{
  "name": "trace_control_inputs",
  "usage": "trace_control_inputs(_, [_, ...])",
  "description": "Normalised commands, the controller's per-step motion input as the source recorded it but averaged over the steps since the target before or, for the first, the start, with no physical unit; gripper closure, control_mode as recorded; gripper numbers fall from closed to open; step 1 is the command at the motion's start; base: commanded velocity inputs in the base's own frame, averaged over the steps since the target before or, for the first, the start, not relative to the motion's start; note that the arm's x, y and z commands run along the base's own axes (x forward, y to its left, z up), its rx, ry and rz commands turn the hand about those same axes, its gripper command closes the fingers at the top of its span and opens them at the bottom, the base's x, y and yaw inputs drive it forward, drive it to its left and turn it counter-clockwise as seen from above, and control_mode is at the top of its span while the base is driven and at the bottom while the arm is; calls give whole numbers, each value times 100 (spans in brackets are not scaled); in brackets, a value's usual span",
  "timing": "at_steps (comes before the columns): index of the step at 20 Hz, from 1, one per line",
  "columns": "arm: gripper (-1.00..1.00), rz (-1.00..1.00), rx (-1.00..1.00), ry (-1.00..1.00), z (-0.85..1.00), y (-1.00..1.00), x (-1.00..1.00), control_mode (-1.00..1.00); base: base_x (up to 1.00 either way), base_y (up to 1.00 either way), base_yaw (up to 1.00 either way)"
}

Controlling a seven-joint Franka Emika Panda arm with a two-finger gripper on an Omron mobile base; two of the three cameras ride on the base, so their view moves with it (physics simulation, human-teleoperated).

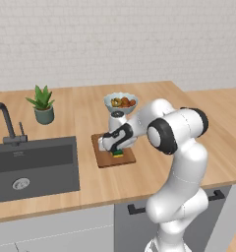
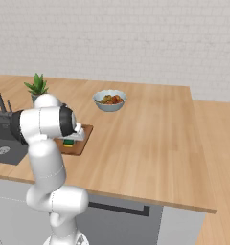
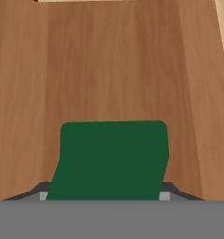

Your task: Pick up the sponge from the counter and clean the cutting board by briefly scrubbing or pressing down on the cutting board. Once finished, release the sponge.

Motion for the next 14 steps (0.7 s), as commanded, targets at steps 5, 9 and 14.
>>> trace_control_inputs(5, [100, 0, 0, 0, -39, 0, -68, -100, 0, 0, 0])
trace_control_inputs(9, [100, 0, 0, 0, -51, 0, -47, -100, 0, 0, 0])
trace_control_inputs(14, [100, 0, 0, 0, -47, 0, -51, -100, 0, 0, 0])
